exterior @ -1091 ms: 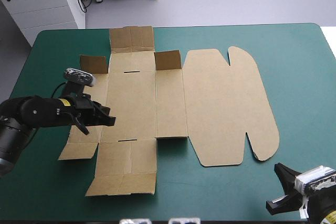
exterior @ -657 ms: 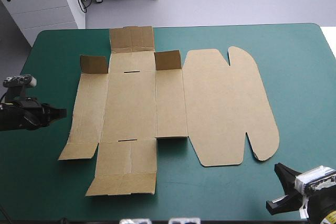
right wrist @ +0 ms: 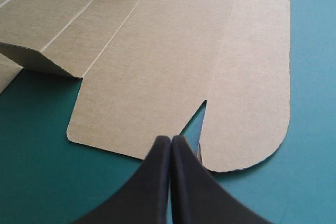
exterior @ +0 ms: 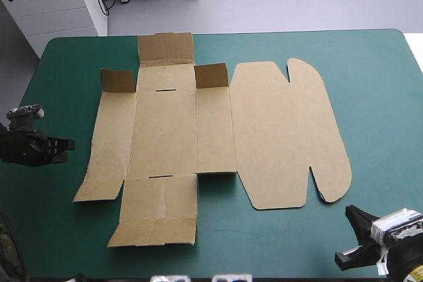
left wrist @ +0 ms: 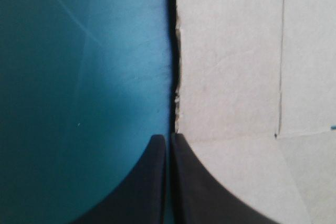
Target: Fold the box
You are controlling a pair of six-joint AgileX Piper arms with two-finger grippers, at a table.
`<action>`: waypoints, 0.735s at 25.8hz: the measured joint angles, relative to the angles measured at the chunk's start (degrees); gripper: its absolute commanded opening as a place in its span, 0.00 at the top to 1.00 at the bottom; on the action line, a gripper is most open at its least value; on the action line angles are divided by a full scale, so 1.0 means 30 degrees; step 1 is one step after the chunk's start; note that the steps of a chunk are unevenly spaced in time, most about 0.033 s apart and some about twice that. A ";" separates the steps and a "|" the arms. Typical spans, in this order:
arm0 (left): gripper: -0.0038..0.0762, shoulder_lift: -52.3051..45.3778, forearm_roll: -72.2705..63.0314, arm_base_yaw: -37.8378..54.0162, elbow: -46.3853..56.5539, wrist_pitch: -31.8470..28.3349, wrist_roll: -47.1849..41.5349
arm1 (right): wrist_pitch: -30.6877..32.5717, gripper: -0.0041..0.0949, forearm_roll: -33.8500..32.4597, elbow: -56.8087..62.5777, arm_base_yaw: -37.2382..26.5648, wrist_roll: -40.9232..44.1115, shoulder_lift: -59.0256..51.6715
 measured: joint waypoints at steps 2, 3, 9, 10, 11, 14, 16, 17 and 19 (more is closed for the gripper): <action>0.93 0.0504 -0.0971 0.0000 -0.0024 -0.0235 0.0254 | 0.0000 0.98 0.0000 0.0000 0.0000 0.0000 0.0000; 0.93 0.0948 -0.1360 0.0000 -0.0024 -0.0187 0.0359 | 0.0000 0.98 0.0000 0.0000 0.0000 0.0000 0.0000; 0.93 0.4166 -0.1829 0.0000 -0.0033 0.0988 0.1262 | 0.0000 0.98 0.0000 0.0000 0.0000 0.0000 0.0000; 0.93 0.4491 -0.1847 0.0000 -0.0033 0.1077 0.1491 | 0.0000 0.98 0.0000 0.0000 0.0000 0.0000 0.0000; 0.93 0.4763 -0.1868 0.0000 -0.0033 0.1101 0.1641 | 0.0000 0.98 0.0000 0.0000 0.0000 0.0000 0.0000; 0.93 0.5181 -0.1883 0.0000 -0.0048 0.1114 0.1886 | 0.0000 0.98 0.0000 0.0000 0.0000 0.0000 0.0000; 0.89 0.5270 -0.1903 0.0000 -0.0048 0.1114 0.1925 | 0.0000 0.98 0.0000 0.0000 0.0000 0.0000 0.0000; 0.86 0.5270 -0.1922 0.0000 -0.0048 0.1127 0.1925 | 0.0000 0.98 0.0000 0.0000 0.0000 0.0000 0.0000; 0.78 0.5270 -0.1987 0.0000 -0.0048 0.1127 0.1925 | 0.0000 0.98 0.0000 0.0000 0.0000 0.0000 0.0000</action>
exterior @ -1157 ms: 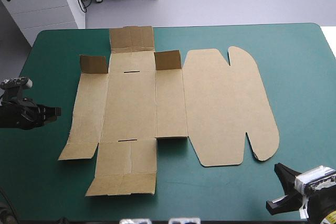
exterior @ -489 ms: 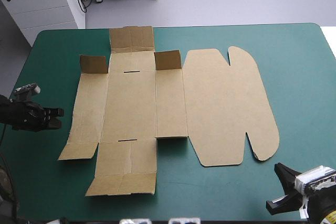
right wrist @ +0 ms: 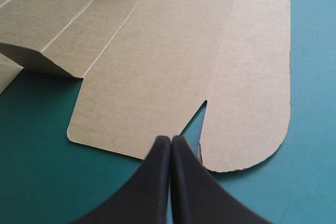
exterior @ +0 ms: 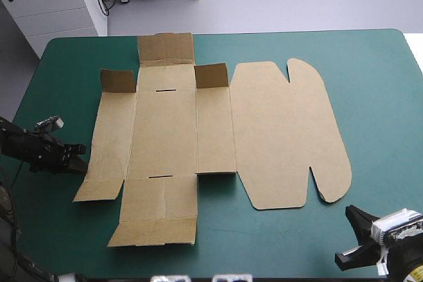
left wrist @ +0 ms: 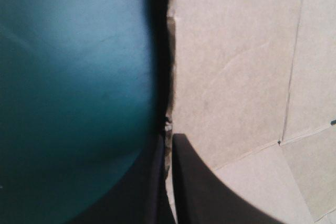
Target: Fold the box
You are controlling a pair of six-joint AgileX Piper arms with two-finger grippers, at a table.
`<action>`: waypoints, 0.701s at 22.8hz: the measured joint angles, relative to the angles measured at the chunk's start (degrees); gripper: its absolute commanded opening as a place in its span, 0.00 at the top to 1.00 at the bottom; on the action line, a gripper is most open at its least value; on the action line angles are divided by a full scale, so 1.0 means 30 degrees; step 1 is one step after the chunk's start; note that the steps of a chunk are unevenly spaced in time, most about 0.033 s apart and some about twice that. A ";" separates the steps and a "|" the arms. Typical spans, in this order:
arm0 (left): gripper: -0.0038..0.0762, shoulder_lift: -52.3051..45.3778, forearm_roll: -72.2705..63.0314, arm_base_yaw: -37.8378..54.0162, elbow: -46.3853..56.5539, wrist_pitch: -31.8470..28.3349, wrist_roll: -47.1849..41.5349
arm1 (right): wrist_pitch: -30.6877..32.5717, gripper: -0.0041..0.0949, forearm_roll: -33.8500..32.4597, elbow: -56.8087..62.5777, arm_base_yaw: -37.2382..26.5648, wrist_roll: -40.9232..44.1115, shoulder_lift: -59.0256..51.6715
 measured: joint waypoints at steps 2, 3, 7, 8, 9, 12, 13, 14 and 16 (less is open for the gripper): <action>0.61 0.0000 0.0037 0.0000 -0.0009 -0.0114 0.0014 | 0.0000 0.98 0.0000 0.0000 0.0000 0.0000 0.0000; 0.56 0.0000 0.0037 0.0000 -0.0009 -0.0208 0.0014 | 0.0000 0.98 0.0000 0.0000 0.0000 0.0000 0.0000; 0.41 0.0000 0.0031 0.0000 -0.0009 -0.0591 0.0014 | 0.0000 0.98 0.0000 0.0000 0.0000 0.0000 0.0000; 0.41 0.0000 0.0031 0.0000 -0.0009 -0.0685 0.0014 | 0.0000 0.98 0.0000 0.0000 0.0000 0.0000 0.0000; 0.41 0.0006 0.0031 0.0000 -0.0009 -0.0763 0.0014 | 0.0000 0.98 0.0000 0.0000 0.0000 0.0000 0.0000; 0.41 0.0437 -0.0471 0.0060 -0.0175 -0.0477 -0.0135 | 0.0000 0.98 0.0000 0.0000 0.0000 0.0000 0.0000; 0.41 0.0825 -0.1010 0.0083 -0.0281 -0.0053 -0.0144 | 0.0000 0.98 0.0000 0.0000 0.0000 0.0000 0.0000; 0.44 0.1048 -0.1485 0.0090 -0.0325 0.0125 -0.0123 | 0.0000 0.98 0.0000 0.0000 0.0000 0.0000 0.0000; 0.54 0.1658 -0.2546 0.0111 -0.0336 0.0616 -0.0047 | 0.0000 0.98 0.0000 0.0000 0.0000 0.0000 0.0000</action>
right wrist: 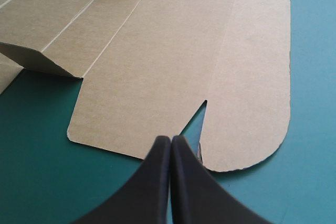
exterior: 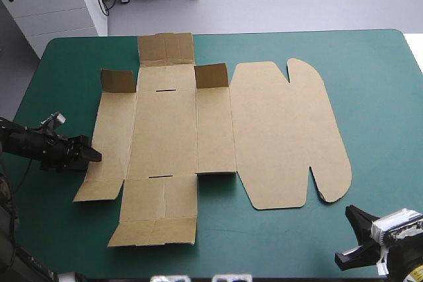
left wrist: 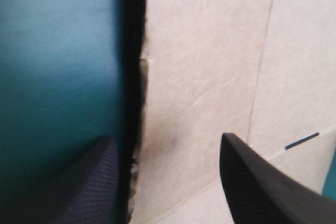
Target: Fold the box
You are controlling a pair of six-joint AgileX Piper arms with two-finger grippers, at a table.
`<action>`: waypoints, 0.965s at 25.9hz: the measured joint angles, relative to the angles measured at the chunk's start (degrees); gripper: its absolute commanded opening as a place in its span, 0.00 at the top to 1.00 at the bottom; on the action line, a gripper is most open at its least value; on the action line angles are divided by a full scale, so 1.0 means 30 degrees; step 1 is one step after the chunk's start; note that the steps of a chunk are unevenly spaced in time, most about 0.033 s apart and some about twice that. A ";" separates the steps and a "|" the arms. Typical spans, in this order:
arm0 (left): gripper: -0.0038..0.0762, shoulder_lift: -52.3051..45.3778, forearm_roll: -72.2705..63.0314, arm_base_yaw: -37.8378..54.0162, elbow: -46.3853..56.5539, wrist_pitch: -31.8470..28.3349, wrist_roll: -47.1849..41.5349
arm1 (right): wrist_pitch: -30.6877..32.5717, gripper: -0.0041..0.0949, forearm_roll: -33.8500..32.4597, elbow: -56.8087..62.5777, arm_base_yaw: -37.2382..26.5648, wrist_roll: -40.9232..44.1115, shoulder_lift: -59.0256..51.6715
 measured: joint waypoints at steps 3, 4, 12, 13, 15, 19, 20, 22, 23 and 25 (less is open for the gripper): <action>0.75 0.0387 -0.0623 0.0022 0.0030 0.0177 0.0043 | 0.0000 0.98 0.0000 0.0000 0.0000 0.0000 0.0000; 0.95 0.0448 -0.0639 0.0022 0.0030 0.0125 0.0043 | 0.0000 0.98 0.0000 0.0000 0.0000 0.0000 0.0000; 0.96 0.0730 -0.0795 0.0022 0.0232 0.0046 0.0069 | 0.0000 0.98 0.0000 0.0000 0.0000 0.0000 0.0000; 0.96 0.0730 -0.0795 0.0022 0.0253 0.0046 0.0069 | 0.0000 0.98 0.0000 0.0000 0.0000 0.0000 0.0000; 0.96 0.0730 -0.0795 0.0022 0.0253 0.0029 0.0069 | 0.0000 0.98 0.0000 0.0000 0.0000 0.0000 0.0000; 0.96 0.0730 -0.0815 -0.0052 0.0253 0.0012 0.0172 | 0.0000 0.98 0.0000 0.0000 0.0000 0.0000 0.0000; 0.96 0.0664 -0.0798 -0.0099 0.0253 -0.0031 0.0211 | 0.0000 0.98 0.0000 0.0000 0.0000 0.0000 0.0000; 0.96 0.0522 -0.0798 -0.0324 0.0269 -0.0138 0.0381 | 0.0000 0.98 0.0000 0.0000 0.0000 0.0000 0.0000; 0.96 0.0437 -0.0857 -0.0493 0.0315 -0.0265 0.0510 | 0.0000 0.98 0.0000 0.0000 0.0000 0.0000 0.0000; 0.96 0.0297 -0.1300 -0.0813 0.0386 -0.0357 0.0802 | 0.0000 0.98 0.0000 0.0000 0.0000 0.0000 0.0000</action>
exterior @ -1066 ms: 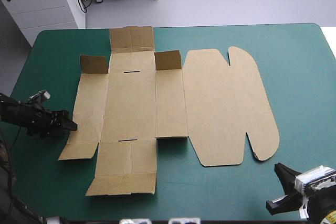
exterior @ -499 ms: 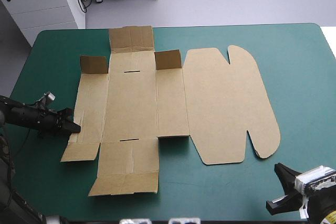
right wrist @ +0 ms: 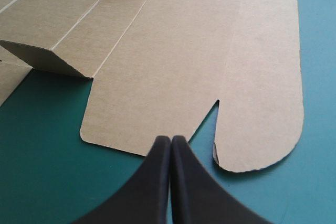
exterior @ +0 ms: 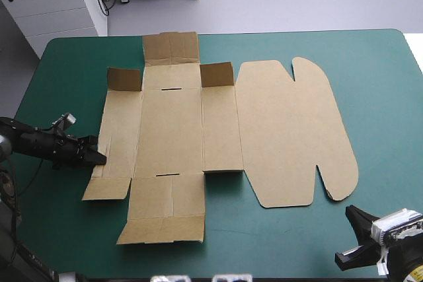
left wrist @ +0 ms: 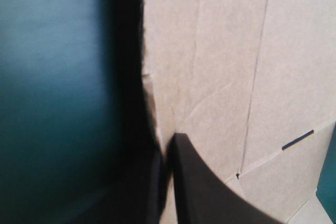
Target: Fold the box
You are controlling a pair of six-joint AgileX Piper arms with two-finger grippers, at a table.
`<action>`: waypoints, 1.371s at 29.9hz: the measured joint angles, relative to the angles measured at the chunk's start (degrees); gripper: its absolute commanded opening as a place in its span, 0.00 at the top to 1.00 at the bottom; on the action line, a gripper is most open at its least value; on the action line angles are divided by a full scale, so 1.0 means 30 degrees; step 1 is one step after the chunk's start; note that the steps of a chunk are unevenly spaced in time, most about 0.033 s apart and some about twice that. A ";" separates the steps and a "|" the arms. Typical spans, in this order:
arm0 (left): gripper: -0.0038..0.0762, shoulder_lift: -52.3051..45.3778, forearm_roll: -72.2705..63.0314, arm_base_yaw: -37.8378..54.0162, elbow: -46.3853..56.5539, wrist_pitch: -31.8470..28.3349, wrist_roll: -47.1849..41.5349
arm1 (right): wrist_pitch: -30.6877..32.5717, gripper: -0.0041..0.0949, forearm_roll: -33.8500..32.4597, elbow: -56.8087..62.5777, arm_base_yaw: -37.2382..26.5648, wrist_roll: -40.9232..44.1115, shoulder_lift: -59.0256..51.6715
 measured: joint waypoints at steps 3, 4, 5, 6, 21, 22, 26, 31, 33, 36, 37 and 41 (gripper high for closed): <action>0.96 -0.0459 -0.0578 -0.0507 0.0024 -0.0057 0.0423 | 0.0000 0.98 0.0000 0.0000 0.0000 0.0000 0.0000; 0.96 -0.0607 -0.0759 -0.0621 0.0024 -0.0057 0.0477 | 0.0000 0.98 0.0000 0.0000 0.0000 0.0000 0.0000; 0.96 -0.0820 -0.0915 -0.0768 0.0024 -0.0057 0.0529 | 0.0000 0.98 0.0000 0.0000 0.0000 0.0000 0.0000; 0.96 -0.1026 -0.1026 -0.0891 0.0041 -0.0057 0.0549 | 0.0000 0.98 0.0000 0.0000 0.0000 0.0000 0.0000; 0.96 -0.2936 -0.1807 -0.2328 0.0190 -0.0208 -0.0043 | 0.0000 0.98 0.0000 0.0000 0.0000 0.0000 0.0000; 0.96 -0.3037 -0.1929 -0.2426 0.0190 -0.0208 -0.0071 | 0.0000 0.98 0.0000 0.0000 0.0000 0.0000 0.0000; 0.96 -0.3348 -0.2068 -0.2955 0.0190 -0.0269 -0.0119 | 0.0000 0.98 0.0000 0.0000 0.0000 0.0000 0.0000; 0.95 -0.3429 -0.2138 -0.3039 0.0190 -0.0269 -0.0119 | 0.0000 0.98 0.0000 0.0000 0.0000 0.0000 0.0000; 0.90 -0.3429 -0.2138 -0.3039 0.0190 -0.0269 -0.0119 | 0.0000 0.98 0.0000 0.0000 0.0000 0.0000 0.0000; 0.79 -0.3451 -0.2224 -0.3039 0.0190 -0.0269 0.0133 | 0.0000 0.98 0.0000 0.0000 0.0000 0.0000 0.0000; 0.76 -0.3476 -0.2281 -0.3039 0.0190 -0.0269 0.0224 | 0.0000 0.98 0.0000 0.0000 0.0000 0.0000 0.0000; 0.58 -0.3870 -0.2321 -0.3039 0.0190 -0.0251 0.0656 | 0.0000 0.98 0.0000 0.0000 0.0000 0.0000 0.0000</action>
